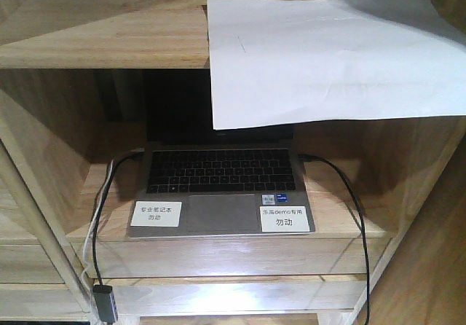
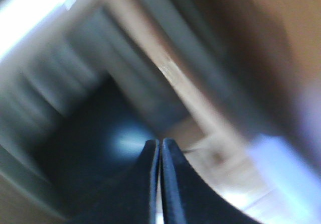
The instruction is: Grab stapler and paper to desk for stapling
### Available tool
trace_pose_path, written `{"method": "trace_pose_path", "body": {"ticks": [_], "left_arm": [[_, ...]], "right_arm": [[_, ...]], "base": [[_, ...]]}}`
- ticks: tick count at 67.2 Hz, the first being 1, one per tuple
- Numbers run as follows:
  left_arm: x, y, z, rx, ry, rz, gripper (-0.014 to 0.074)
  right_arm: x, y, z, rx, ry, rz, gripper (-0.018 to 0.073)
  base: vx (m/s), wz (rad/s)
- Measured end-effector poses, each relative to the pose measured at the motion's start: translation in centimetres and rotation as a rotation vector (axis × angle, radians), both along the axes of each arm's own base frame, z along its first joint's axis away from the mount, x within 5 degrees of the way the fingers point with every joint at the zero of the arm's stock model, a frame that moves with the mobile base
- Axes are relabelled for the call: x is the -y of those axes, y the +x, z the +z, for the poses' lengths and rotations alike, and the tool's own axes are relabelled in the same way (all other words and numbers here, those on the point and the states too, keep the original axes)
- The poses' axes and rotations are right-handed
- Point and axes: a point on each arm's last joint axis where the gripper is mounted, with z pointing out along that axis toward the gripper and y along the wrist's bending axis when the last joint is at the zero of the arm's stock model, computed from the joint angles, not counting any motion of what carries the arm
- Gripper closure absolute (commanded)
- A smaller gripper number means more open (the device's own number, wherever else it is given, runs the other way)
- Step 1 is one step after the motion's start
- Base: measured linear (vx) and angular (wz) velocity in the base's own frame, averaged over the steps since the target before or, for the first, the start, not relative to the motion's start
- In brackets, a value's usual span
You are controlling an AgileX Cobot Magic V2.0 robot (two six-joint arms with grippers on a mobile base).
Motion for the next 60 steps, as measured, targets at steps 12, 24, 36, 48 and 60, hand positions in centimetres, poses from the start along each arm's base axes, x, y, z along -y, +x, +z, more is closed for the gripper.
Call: {"method": "trace_pose_path", "body": {"ticks": [12, 24, 36, 48, 60], "left_arm": [[0.0, 0.0, 0.0, 0.0, 0.0, 0.0, 0.0603], [0.0, 0.0, 0.0, 0.0, 0.0, 0.0, 0.0603], [0.0, 0.0, 0.0, 0.0, 0.0, 0.0, 0.0603], [0.0, 0.0, 0.0, 0.0, 0.0, 0.0, 0.0603], [0.0, 0.0, 0.0, 0.0, 0.0, 0.0, 0.0603]], "right_arm": [[0.0, 0.0, -0.1, -0.009, 0.248, -0.002, 0.056], [-0.3, 0.0, 0.0, -0.014, 0.284, 0.046, 0.0452], [-0.8, 0.6, 0.5, 0.007, 0.292, 0.128, 0.0253], [-1.9, 1.7, 1.7, 0.076, 0.35, 0.245, 0.0099], [-3.1, 3.1, 2.2, 0.096, 0.368, 0.358, 0.0071]], "base": [[0.0, 0.0], [0.0, 0.0], [0.0, 0.0], [0.0, 0.0], [0.0, 0.0]]}}
